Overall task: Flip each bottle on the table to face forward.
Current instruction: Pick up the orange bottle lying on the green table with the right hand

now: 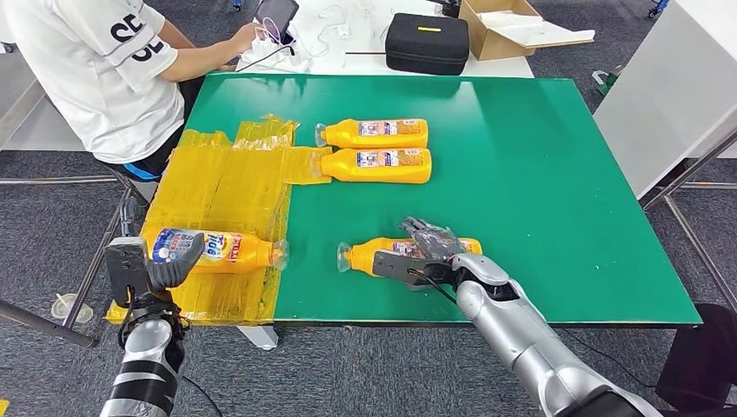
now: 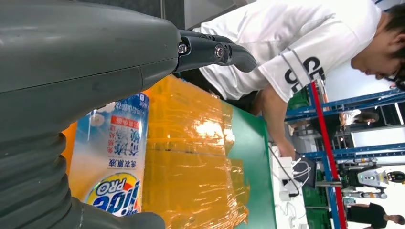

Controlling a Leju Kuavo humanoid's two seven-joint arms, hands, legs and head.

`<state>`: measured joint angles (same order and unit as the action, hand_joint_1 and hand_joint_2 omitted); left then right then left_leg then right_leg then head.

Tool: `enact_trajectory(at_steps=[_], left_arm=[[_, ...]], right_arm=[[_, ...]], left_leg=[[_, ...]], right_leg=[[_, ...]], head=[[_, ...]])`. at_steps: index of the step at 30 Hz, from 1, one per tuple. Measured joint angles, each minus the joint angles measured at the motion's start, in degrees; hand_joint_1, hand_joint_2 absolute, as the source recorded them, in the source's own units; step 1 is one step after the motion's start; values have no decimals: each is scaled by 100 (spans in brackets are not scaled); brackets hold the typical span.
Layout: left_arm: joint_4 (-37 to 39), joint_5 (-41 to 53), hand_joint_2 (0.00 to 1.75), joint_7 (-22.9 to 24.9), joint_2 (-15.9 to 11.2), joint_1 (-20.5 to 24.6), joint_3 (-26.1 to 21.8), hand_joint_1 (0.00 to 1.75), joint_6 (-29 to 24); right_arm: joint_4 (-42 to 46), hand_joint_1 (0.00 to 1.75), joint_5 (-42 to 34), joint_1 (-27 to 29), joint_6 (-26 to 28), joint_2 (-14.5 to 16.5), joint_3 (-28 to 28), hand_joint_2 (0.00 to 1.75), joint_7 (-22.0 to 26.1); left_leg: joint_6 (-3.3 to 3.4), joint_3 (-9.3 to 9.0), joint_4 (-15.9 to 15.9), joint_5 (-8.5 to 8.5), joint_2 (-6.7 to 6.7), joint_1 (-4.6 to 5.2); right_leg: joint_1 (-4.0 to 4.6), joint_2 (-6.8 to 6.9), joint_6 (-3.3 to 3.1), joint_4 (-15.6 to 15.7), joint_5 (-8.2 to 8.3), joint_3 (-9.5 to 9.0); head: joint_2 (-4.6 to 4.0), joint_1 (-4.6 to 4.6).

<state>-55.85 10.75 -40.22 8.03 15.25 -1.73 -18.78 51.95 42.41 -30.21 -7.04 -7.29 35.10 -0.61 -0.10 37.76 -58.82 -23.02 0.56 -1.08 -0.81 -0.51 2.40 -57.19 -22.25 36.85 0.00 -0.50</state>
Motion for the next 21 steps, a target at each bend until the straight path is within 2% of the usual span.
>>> enact_trajectory(at_steps=[4, 17, 18, 21], left_arm=[[105, 4, 175, 0, 21, 22, 0, 0, 10], [304, 17, 175, 0, 61, 90, 0, 0, 16], [310, 18, 175, 0, 62, 92, 0, 0, 16], [332, 17, 175, 0, 64, 96, 0, 0, 16]], right_arm=[[-154, 17, 16, -113, -96, -27, 165, 175, 1], [-416, 17, 16, -284, -125, -31, 395, 175, 4], [-423, 36, 16, -286, -125, -31, 398, 175, 4], [-438, 152, 15, -292, -125, -31, 410, 175, 4]], left_leg=[[0, -2, 0, 0, 0, 0], [0, -10, -1, 0, -2, -2], [0, -11, -1, 0, -2, -2], [0, -13, -1, 0, -2, -2]], right_leg=[[0, 0, 0, 0, 0, -1], [1, -1, 0, 0, 0, -8], [1, -1, 0, 0, 0, -9], [1, -1, 0, 1, 0, -12]], head=[[0, 0], [0, 0], [0, 1], [0, 1]])
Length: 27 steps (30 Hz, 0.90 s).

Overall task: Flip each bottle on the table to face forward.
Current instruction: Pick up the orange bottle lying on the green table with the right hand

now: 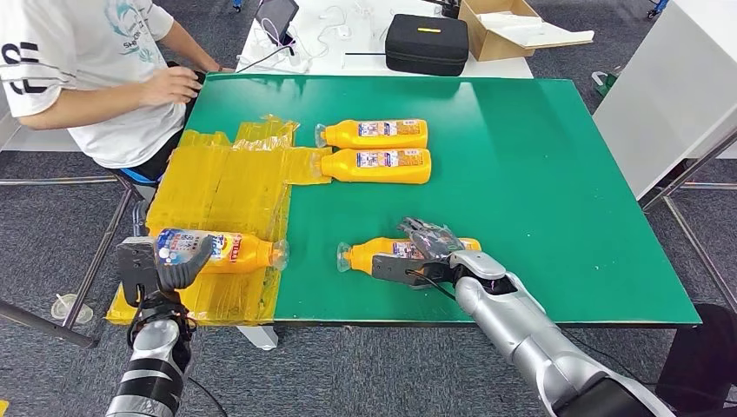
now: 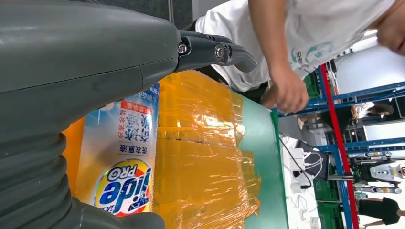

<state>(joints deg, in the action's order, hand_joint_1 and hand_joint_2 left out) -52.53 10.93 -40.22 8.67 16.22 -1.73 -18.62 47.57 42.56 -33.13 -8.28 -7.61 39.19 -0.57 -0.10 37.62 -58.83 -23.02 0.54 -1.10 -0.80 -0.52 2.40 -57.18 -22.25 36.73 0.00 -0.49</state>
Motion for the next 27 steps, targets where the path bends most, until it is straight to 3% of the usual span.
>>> enact_trajectory(at_steps=[1, 2, 6, 11, 14, 17, 19, 27], left_arm=[[5, 0, 175, 0, 1, 1, 0, 0, 0], [9, 0, 175, 0, 1, 2, 0, 0, 0], [39, 0, 175, 0, 10, 8, 0, 0, 10], [55, -5, 175, 0, 24, 7, 0, 0, 43], [50, -11, 175, 0, 34, -11, 0, 0, 55], [3, -20, 175, 0, 65, -94, -2, 0, 96], [-22, -21, 175, 0, 101, -138, 0, 0, 128], [-67, -75, 175, 3, 216, -177, 5, 0, 486]], right_arm=[[-4, 172, 0, -2, -1, 0, 4, 175, 4], [-9, 175, -2, -4, -3, 0, 9, 175, 9], [-17, 175, -125, -11, 44, 1, 33, 175, 106], [157, 175, -639, 166, 493, -22, -75, 175, 345], [556, 175, -968, 491, 1059, 3, -293, 175, 604], [1411, 175, -1142, 1125, 2288, 265, -818, 175, 1166], [1976, 175, -1142, 1419, 2775, 463, -1136, 175, 1284], [2957, 175, -1148, 1963, 3261, 836, -1897, 175, 1606]], left_leg=[[0, -1, 0, 0, 0, 0], [0, -2, 0, 0, 0, 0], [0, -5, 0, 0, 1, 0], [0, -5, 0, 0, 1, 0], [-1, -2, 0, -2, 1, -2], [-6, 12, 1, -5, 3, -7], [-8, 18, 1, -6, 3, -10], [-10, 23, 1, -8, 4, -9]], right_leg=[[0, 0, 0, 0, 0, -1], [0, 0, 0, 0, 0, -1], [0, 1, 0, 1, 0, -4], [0, 0, 0, 1, 0, -7], [2, 1, 0, 0, -1, -6], [5, 1, -1, 0, -3, 9], [10, 1, -4, 0, -6, 18], [8, 2, -8, 0, -9, 20]], head=[[0, 0], [0, 0], [0, -1], [0, -1], [0, -1], [0, -4], [0, -7], [0, -1]])
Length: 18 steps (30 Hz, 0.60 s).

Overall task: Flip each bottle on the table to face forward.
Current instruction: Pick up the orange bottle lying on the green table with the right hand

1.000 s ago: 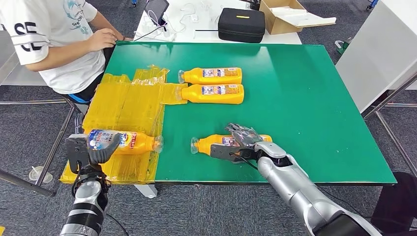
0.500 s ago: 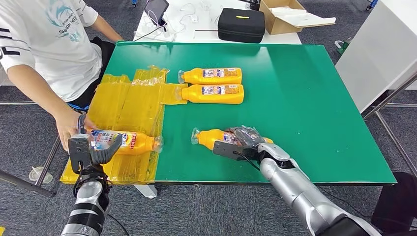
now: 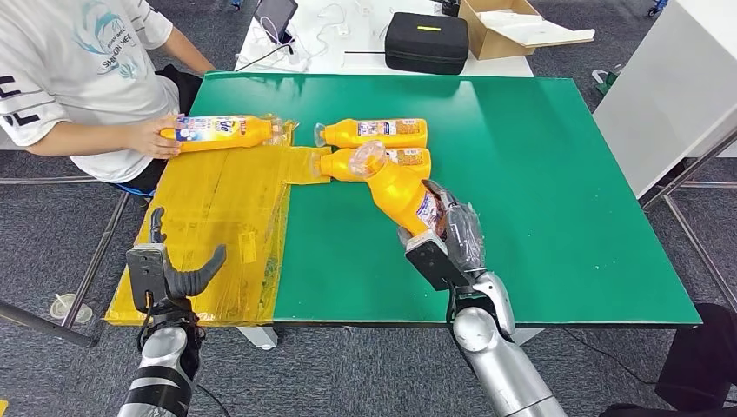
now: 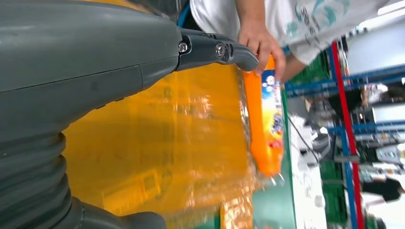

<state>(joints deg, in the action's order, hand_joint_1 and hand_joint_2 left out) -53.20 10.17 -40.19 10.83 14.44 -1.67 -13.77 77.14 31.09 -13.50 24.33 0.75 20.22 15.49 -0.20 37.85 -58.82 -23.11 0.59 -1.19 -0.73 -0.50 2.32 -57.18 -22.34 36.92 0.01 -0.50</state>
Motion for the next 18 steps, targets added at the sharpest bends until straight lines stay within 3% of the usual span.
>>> enact_trajectory(at_steps=[4, 9, 11, 15, 18], left_arm=[[-51, -311, 175, 232, 123, -36, 27, 0, 917], [-324, -1730, 175, 1049, 209, -183, 353, 0, 3224], [-446, -2209, 175, 1217, 209, -227, 577, 0, 3853], [-576, -2844, 175, 1464, 203, -259, 1018, 0, 4514], [-604, -3032, 175, 1522, 197, -270, 1315, 0, 4634]], right_arm=[[222, 175, 282, 198, 654, 212, -293, 175, 370], [254, 175, 479, 379, 1077, 416, -527, 175, 1066], [108, 175, 463, 405, 1117, 507, -560, 175, 1409], [-395, 175, 492, 408, 1285, 753, -554, 175, 1921], [-763, 175, 539, 397, 1376, 933, -507, 175, 2063]], left_leg=[[0, 0, 0, 0, 2, 0], [-2, 3, 0, -2, 0, -1], [-3, 3, 1, -4, 0, -1], [-5, 2, 1, -5, 0, -3], [-5, 2, 2, -4, 0, -4]], right_leg=[[0, 0, 0, 0, 0, 0], [1, 0, 0, 0, 0, 1], [1, -1, 0, 0, 0, 2], [4, -1, -1, 0, -1, 1], [6, -1, -1, -1, -1, 1]], head=[[-1, -1], [0, -1], [1, -1], [-1, -1], [-1, -1]])
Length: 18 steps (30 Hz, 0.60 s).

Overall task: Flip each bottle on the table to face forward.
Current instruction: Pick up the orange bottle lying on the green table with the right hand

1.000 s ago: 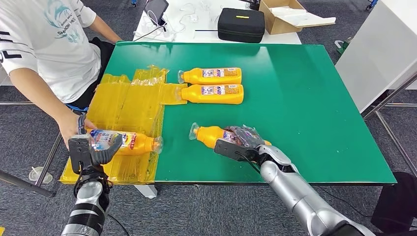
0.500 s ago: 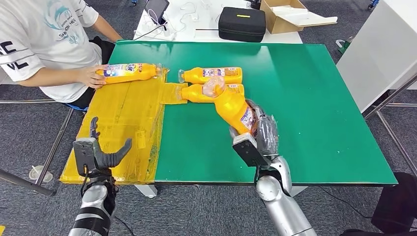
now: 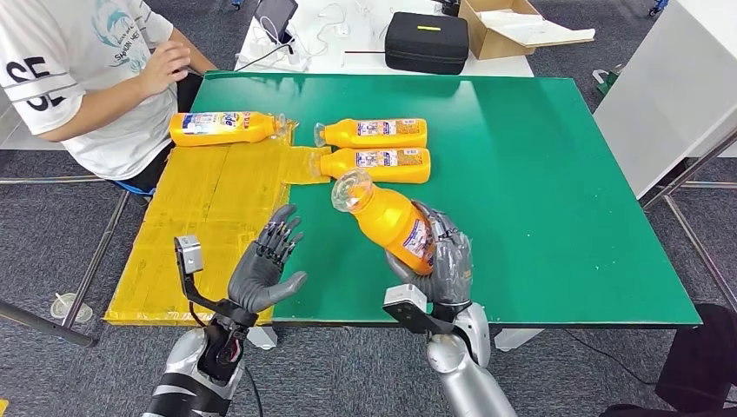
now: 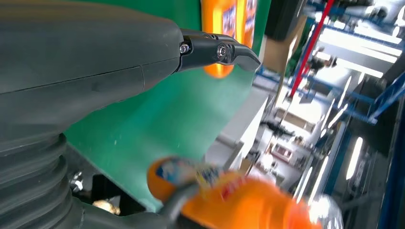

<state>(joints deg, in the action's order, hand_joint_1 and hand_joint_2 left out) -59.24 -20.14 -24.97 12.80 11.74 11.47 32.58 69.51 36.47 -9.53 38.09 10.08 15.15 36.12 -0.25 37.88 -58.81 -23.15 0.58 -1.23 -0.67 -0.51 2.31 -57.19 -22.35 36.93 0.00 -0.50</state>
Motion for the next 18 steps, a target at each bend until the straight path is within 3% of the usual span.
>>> enact_trajectory(at_steps=[9, 18], left_arm=[[-2, -61, 175, -92, -64, 52, 674, 0, -45], [22, 92, 175, -140, -123, 102, 931, 0, -204]], right_arm=[[-1004, 175, -126, -209, 18, 432, 451, 175, 163], [-1500, 175, -175, -403, -152, 676, 772, 175, 134]], left_leg=[[0, 0, 0, 0, 0, 0], [0, 0, 0, 0, -1, 0]], right_leg=[[0, 0, 0, 0, 0, 1], [0, 0, 0, 0, 0, 1]], head=[[0, 0], [1, 1]])
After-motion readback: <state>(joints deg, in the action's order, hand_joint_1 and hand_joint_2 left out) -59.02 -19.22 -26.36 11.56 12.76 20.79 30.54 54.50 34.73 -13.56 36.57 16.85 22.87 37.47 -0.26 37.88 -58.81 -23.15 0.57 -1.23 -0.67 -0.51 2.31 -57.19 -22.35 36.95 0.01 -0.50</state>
